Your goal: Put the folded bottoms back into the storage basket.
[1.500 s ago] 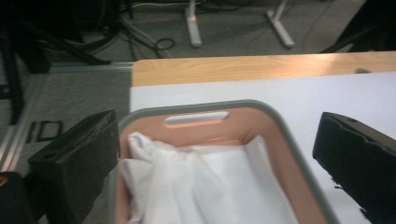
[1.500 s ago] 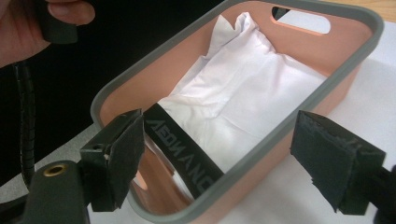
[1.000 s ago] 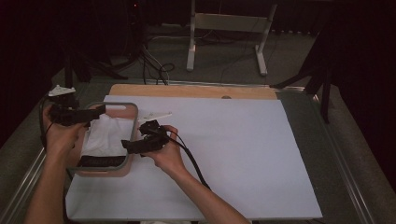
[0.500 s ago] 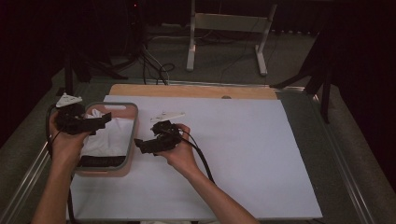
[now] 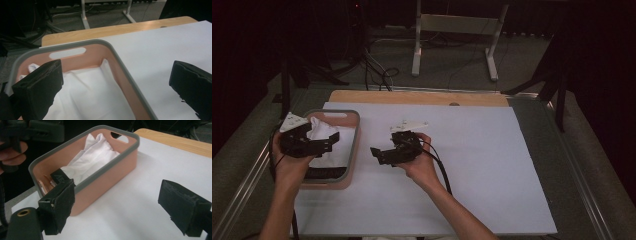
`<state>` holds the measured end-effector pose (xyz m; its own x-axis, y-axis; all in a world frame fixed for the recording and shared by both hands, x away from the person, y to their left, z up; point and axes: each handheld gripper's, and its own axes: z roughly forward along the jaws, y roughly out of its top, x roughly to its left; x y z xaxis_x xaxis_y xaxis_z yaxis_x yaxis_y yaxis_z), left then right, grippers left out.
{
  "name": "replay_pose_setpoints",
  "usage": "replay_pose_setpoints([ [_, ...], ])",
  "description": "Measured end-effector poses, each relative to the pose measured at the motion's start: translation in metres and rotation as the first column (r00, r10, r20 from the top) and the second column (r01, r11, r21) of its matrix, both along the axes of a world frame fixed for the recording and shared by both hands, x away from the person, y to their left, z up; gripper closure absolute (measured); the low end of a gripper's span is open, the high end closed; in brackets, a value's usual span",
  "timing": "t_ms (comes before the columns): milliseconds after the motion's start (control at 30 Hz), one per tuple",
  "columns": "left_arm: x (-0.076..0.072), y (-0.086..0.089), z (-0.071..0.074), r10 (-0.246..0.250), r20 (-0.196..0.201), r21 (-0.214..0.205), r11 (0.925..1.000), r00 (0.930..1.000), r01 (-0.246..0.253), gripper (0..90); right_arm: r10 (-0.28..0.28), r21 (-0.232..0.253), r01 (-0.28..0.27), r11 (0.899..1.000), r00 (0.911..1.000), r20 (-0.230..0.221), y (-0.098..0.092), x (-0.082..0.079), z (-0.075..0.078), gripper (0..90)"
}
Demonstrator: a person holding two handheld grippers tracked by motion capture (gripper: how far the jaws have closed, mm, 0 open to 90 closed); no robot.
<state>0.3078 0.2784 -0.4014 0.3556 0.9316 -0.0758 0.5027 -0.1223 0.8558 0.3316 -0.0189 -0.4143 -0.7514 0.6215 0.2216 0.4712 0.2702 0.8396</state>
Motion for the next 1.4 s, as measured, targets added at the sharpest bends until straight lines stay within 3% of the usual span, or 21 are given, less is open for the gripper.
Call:
replay_pose_setpoints([
  [533,-0.035,-0.032,-0.016,-0.072,0.041,0.002,0.9974,0.9966,0.072,0.0,-0.068,0.001,0.068,0.998,0.9976,0.01,-0.051,-0.002,-0.003,14.1],
  [667,-0.041,-0.034,-0.022,-0.088,0.041,-0.022,0.9958,0.9953,0.089,0.0,-0.085,-0.009,0.085,0.996,0.9963,0.014,-0.065,-0.005,-0.006,14.1],
  [933,-0.045,-0.035,-0.025,-0.1,0.049,-0.036,0.9942,0.9938,0.102,0.0,-0.134,0.005,0.134,0.991,0.9908,0.02,-0.095,-0.01,-0.008,14.1],
  [1233,-0.048,-0.037,-0.03,-0.104,0.043,-0.027,0.9941,0.9937,0.105,0.0,-0.157,-0.016,0.158,0.987,0.9856,0.064,-0.127,-0.024,-0.01,13.2],
  [1400,-0.05,-0.035,-0.03,-0.1,0.047,-0.033,0.9943,0.9939,0.101,0.0,-0.182,-0.002,0.183,0.983,0.9802,0.077,-0.148,-0.031,-0.012,13.2],
])
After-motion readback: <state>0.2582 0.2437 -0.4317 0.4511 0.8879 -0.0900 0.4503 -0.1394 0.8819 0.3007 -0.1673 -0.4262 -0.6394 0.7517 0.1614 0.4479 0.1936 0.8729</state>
